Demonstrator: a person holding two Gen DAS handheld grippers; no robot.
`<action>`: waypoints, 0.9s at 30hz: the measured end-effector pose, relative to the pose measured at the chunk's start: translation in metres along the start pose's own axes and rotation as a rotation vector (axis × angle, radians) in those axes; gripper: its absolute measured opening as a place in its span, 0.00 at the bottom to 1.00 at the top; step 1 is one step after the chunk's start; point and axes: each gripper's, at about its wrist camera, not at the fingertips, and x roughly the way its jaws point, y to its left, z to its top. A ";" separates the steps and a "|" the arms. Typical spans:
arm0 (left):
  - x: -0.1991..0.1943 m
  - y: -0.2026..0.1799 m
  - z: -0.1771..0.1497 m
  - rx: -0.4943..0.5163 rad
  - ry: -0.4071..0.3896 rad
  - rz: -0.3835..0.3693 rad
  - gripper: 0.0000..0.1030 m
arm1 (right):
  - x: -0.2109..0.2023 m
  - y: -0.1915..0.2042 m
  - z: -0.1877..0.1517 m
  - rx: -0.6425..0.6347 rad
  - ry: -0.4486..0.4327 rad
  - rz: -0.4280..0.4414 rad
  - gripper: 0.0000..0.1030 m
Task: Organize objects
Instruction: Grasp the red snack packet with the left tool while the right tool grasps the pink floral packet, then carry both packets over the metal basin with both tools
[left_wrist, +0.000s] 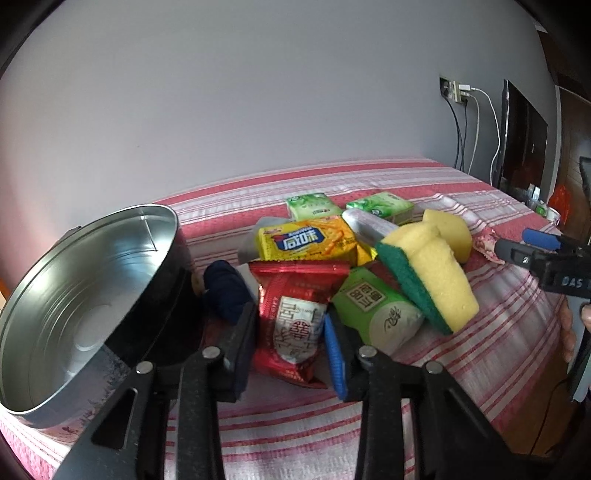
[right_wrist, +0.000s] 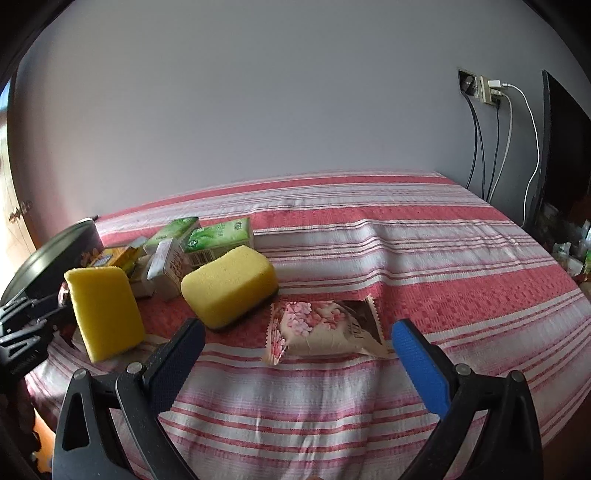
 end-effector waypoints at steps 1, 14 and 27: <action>-0.003 0.001 0.001 -0.003 -0.008 0.003 0.33 | 0.002 -0.001 0.001 -0.008 0.012 -0.028 0.99; -0.030 0.001 0.015 0.012 -0.092 0.028 0.33 | 0.024 -0.013 0.008 -0.026 0.117 -0.054 0.99; -0.048 0.014 0.018 -0.017 -0.132 0.045 0.33 | 0.030 -0.015 0.005 -0.044 0.140 -0.024 0.58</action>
